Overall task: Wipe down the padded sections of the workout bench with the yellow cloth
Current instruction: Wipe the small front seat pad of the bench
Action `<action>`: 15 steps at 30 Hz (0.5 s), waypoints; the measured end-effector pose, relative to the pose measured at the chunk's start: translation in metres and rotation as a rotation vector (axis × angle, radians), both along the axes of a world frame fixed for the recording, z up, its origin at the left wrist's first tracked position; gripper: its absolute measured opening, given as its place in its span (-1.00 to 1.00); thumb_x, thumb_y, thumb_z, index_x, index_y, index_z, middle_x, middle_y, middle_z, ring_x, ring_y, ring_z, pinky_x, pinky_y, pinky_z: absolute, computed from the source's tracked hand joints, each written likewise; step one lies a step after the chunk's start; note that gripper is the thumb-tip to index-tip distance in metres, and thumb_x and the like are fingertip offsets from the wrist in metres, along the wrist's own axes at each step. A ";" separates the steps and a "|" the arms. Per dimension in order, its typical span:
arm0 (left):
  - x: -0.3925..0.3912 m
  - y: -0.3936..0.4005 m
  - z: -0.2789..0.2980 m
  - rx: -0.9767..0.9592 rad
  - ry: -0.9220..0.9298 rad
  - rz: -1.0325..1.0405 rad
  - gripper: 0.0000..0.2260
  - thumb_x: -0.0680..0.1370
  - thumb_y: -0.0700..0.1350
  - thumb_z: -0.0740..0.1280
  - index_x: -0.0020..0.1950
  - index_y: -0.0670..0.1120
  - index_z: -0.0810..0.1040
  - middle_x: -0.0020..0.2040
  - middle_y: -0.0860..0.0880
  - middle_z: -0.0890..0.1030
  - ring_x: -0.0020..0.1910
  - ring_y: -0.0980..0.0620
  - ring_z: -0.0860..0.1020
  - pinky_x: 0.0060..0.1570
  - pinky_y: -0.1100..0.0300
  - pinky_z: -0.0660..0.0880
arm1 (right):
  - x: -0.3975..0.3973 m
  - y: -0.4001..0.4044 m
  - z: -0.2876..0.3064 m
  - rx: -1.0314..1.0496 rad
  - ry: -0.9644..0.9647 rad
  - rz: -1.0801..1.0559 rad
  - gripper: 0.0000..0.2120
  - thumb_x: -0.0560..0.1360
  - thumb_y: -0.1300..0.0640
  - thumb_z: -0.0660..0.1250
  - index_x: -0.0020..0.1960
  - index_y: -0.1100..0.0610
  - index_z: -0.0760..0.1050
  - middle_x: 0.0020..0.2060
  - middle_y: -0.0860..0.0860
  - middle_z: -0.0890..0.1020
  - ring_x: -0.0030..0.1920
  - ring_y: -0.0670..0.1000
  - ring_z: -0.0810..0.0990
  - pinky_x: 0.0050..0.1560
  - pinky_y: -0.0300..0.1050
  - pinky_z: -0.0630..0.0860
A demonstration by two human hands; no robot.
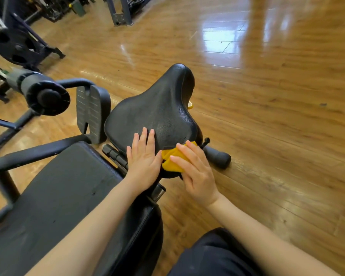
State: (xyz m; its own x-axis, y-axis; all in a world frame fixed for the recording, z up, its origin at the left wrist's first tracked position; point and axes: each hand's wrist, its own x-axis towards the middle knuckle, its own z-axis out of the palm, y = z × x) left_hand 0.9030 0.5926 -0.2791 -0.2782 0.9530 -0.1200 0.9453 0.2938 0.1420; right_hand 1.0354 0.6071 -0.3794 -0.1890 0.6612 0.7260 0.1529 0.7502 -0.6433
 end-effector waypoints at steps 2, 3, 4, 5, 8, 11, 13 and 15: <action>0.000 -0.001 0.000 0.026 -0.056 0.006 -0.40 0.52 0.09 -0.07 0.53 -0.04 -0.07 0.55 -0.03 -0.11 0.51 -0.04 -0.18 0.42 -0.08 -0.21 | -0.002 0.012 0.009 -0.070 0.087 -0.013 -0.73 0.55 0.24 0.18 0.24 0.11 0.40 0.27 0.07 0.42 0.40 0.07 0.28 0.41 0.04 0.25; 0.000 -0.002 -0.001 0.041 -0.076 0.010 -0.40 0.51 0.09 -0.06 0.53 -0.03 -0.07 0.55 -0.03 -0.11 0.51 -0.04 -0.18 0.42 -0.07 -0.23 | -0.004 0.018 0.016 -0.129 0.160 -0.029 -0.77 0.57 0.21 0.15 0.21 0.16 0.42 0.24 0.08 0.46 0.37 0.10 0.32 0.41 0.02 0.26; 0.000 -0.002 -0.001 0.050 -0.084 0.012 -0.40 0.51 0.09 -0.06 0.54 -0.03 -0.07 0.55 -0.02 -0.10 0.51 -0.03 -0.18 0.42 -0.07 -0.24 | -0.006 0.024 0.023 -0.194 0.221 -0.050 -0.77 0.57 0.19 0.13 0.18 0.20 0.46 0.22 0.08 0.48 0.34 0.12 0.35 0.40 -0.01 0.27; 0.000 -0.003 -0.002 0.052 -0.082 0.016 -0.39 0.50 0.10 -0.07 0.54 -0.02 -0.07 0.55 -0.02 -0.11 0.51 -0.02 -0.19 0.42 -0.07 -0.24 | -0.007 0.029 0.029 -0.259 0.259 -0.062 -0.76 0.56 0.19 0.14 0.15 0.22 0.49 0.20 0.08 0.49 0.32 0.11 0.38 0.39 -0.04 0.29; 0.000 -0.003 -0.003 0.034 -0.078 0.010 -0.33 0.44 0.13 -0.10 0.54 -0.02 -0.10 0.55 0.01 -0.14 0.50 0.00 -0.22 0.41 -0.05 -0.27 | -0.004 0.053 0.047 -0.469 0.286 -0.025 -0.74 0.54 0.21 0.15 0.14 0.22 0.52 0.16 0.07 0.56 0.23 0.02 0.48 0.32 -0.17 0.36; -0.001 -0.002 -0.002 0.025 -0.069 0.002 -0.33 0.45 0.13 -0.08 0.54 -0.03 -0.11 0.55 0.00 -0.16 0.50 -0.01 -0.22 0.42 -0.07 -0.25 | 0.000 0.094 0.052 -0.804 0.319 0.076 -0.74 0.55 0.24 0.17 0.19 0.13 0.50 0.05 -0.01 0.58 0.11 -0.01 0.52 0.19 -0.20 0.41; -0.002 -0.001 0.000 0.006 -0.055 -0.001 -0.39 0.54 0.12 -0.03 0.54 -0.04 -0.11 0.55 -0.01 -0.16 0.50 -0.03 -0.22 0.42 -0.08 -0.24 | 0.001 0.105 0.054 -0.914 0.337 0.138 -0.73 0.55 0.20 0.17 0.21 0.10 0.49 0.04 0.00 0.59 0.11 0.03 0.52 0.19 -0.06 0.43; -0.001 -0.001 0.002 -0.011 -0.041 -0.003 -0.44 0.61 0.03 0.04 0.54 -0.05 -0.11 0.55 -0.02 -0.16 0.50 -0.05 -0.22 0.42 -0.09 -0.23 | 0.004 0.089 0.052 -0.903 0.326 0.115 -0.71 0.55 0.18 0.17 0.24 0.10 0.47 0.10 -0.02 0.57 0.15 -0.02 0.51 0.23 -0.16 0.42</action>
